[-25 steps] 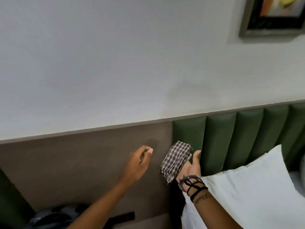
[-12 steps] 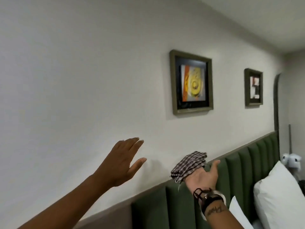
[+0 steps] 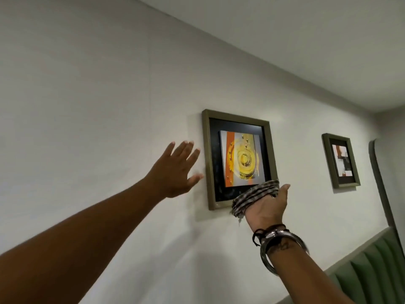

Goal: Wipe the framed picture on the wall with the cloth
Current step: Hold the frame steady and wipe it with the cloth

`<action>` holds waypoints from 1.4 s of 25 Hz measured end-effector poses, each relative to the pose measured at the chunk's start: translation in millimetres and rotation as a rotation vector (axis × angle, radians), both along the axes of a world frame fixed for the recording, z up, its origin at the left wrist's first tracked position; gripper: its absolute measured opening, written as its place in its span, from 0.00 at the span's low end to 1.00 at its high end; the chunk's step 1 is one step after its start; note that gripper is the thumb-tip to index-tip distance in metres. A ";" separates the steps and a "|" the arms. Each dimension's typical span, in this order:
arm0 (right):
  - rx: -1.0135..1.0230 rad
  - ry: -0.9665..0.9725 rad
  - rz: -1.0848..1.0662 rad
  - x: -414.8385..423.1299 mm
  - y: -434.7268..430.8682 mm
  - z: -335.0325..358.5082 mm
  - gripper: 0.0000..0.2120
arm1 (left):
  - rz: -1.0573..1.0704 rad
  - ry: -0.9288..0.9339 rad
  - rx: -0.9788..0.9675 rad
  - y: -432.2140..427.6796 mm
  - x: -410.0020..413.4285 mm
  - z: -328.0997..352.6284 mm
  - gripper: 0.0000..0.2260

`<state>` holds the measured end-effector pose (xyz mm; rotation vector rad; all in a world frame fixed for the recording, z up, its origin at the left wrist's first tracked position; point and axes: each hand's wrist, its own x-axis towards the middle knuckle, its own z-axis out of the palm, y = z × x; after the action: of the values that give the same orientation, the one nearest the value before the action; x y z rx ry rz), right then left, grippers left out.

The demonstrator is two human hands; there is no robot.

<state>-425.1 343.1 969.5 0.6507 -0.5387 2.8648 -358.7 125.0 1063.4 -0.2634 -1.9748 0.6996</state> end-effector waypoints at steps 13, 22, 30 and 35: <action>0.996 0.417 -1.061 -96.3 -85.6 113.5 0.35 | 0.300 0.109 -0.163 52.0 -96.0 121.8 0.31; 1.130 0.648 -1.321 -120.3 -73.4 56.1 0.39 | 0.109 0.108 -0.107 32.2 -114.2 133.5 0.32; 1.246 0.646 -1.363 -123.6 -64.7 -3.9 0.43 | 0.119 0.019 -0.066 34.3 -117.5 135.7 0.39; 1.176 0.621 -1.311 -118.8 -70.4 53.6 0.49 | 0.175 0.037 -0.064 37.6 -118.5 136.0 0.39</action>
<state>-543.9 272.8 1023.2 0.7721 -1.6591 0.9003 -477.2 162.5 1199.4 -0.1155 -1.9577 0.8755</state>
